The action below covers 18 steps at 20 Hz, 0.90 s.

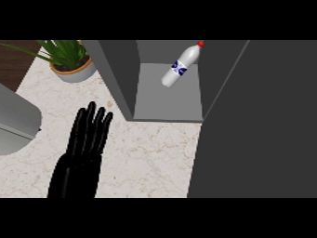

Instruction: Pick up the bottled water, place it into the cabinet and close the cabinet

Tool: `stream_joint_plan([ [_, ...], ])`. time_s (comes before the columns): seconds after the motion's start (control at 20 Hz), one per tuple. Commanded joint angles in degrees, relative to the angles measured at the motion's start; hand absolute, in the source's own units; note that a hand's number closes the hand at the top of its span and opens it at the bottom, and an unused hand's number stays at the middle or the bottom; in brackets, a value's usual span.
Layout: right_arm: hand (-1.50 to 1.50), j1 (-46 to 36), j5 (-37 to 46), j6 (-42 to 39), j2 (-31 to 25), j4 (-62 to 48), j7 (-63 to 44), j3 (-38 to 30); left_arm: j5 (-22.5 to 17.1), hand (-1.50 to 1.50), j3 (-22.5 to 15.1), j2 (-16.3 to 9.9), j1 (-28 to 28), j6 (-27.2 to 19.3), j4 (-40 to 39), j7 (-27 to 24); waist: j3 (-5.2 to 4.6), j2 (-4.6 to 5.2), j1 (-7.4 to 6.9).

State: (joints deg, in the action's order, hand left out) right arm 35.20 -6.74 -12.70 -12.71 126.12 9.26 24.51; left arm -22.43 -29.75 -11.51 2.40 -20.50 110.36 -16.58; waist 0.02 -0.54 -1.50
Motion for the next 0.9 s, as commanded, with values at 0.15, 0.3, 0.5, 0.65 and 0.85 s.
stream_joint_plan([
  [0.15, 1.5, -1.38, 6.4, -5.11, -5.06, 4.79, -3.44, 8.62, -1.37, -1.5, 2.33, -6.63, 14.27, 1.62, 12.64, -2.7, -0.09, 0.12, 0.23],
  [0.3, 1.5, -3.1, 7.76, -4.9, -4.98, 5.27, -5.58, 10.73, -1.15, -1.5, 3.34, -9.14, 21.58, 2.34, 17.9, -5.49, -0.1, 0.13, -0.24],
  [0.5, 1.5, -5.63, 13.42, -2.29, -1.33, 6.5, -9.18, 17.36, -4.61, -1.5, 7.16, -12.63, 28.01, 6.75, 20.49, -7.81, -0.18, 0.17, -0.52],
  [0.65, 1.5, -4.99, 13.07, -3.49, -2.64, 11.14, -11.49, 17.78, -9.07, -1.5, 11.47, -13.61, 30.15, 9.56, 22.0, -8.49, -0.2, 0.21, -0.31],
  [0.85, 1.5, -6.33, 15.21, -2.44, -0.23, 11.13, -14.59, 20.08, -13.24, -1.5, 15.97, -15.58, 34.73, 14.13, 22.75, -9.99, -0.24, 0.11, -0.81],
])
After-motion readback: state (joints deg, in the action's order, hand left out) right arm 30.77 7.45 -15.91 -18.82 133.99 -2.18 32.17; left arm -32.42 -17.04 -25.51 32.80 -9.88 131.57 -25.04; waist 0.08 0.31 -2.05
